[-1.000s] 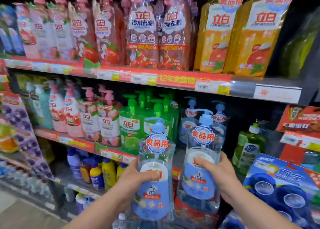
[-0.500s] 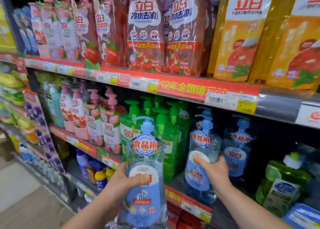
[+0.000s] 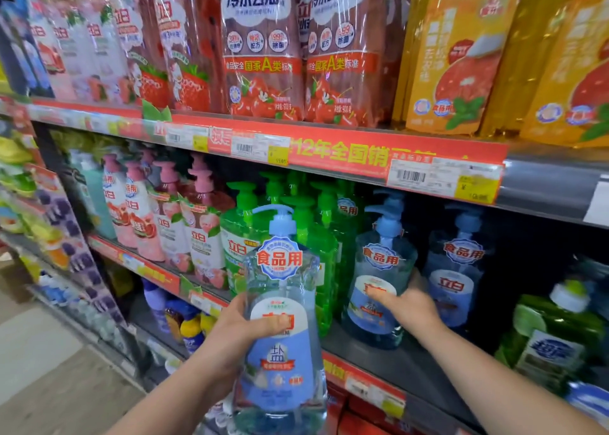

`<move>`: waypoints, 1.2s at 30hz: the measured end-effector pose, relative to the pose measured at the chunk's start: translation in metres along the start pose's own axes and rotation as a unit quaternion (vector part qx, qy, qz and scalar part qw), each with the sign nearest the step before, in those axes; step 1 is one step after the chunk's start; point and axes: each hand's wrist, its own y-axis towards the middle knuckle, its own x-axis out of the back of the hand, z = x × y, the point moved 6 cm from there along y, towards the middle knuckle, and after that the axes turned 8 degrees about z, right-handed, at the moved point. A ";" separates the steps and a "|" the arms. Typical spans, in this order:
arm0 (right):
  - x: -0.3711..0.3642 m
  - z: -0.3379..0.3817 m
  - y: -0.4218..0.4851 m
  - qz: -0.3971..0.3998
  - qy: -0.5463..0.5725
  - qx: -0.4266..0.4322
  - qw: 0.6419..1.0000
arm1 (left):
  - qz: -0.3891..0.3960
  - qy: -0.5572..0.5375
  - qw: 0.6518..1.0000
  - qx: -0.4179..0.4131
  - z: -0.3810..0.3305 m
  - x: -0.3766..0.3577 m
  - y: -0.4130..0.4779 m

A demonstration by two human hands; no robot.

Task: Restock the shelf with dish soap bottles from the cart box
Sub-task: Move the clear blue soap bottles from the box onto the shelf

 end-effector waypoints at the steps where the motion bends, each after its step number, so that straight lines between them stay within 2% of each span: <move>1: -0.001 0.001 0.001 -0.009 -0.008 -0.006 1.000 | 0.003 0.003 1.000 -0.001 0.000 0.000 0.001; 5: -0.001 0.010 0.001 -0.029 -0.023 -0.022 0.999 | 0.017 0.006 1.000 0.005 0.000 -0.003 0.005; 9: -0.001 0.019 -0.006 0.016 0.002 -0.010 1.000 | 0.046 0.008 0.999 0.008 0.001 -0.017 0.010; 13: 0.026 0.020 -0.026 0.001 -0.029 -0.112 0.993 | 0.094 -0.002 0.995 0.014 0.004 -0.042 0.015; 14: 0.035 0.024 -0.031 -0.016 -0.016 -0.107 0.994 | 0.106 -0.006 0.994 0.016 0.005 -0.050 0.017; 17: 0.062 0.044 -0.047 -0.062 0.134 -0.038 0.988 | 0.133 -0.009 0.991 0.017 0.009 -0.073 0.025; 20: 0.073 0.063 -0.069 0.010 0.256 -0.017 0.967 | 0.165 0.001 0.986 0.017 0.014 -0.099 0.036; 25: 0.086 0.073 -0.097 0.089 0.133 -0.010 0.987 | 0.220 0.035 0.975 0.018 0.022 -0.144 0.050; 30: 0.112 0.062 -0.101 0.027 0.103 -0.020 0.994 | 0.249 0.098 0.963 0.027 0.036 -0.180 0.059; 36: 0.122 0.049 -0.095 -0.006 0.066 0.019 0.998 | 0.246 0.162 0.956 0.013 0.043 -0.199 0.084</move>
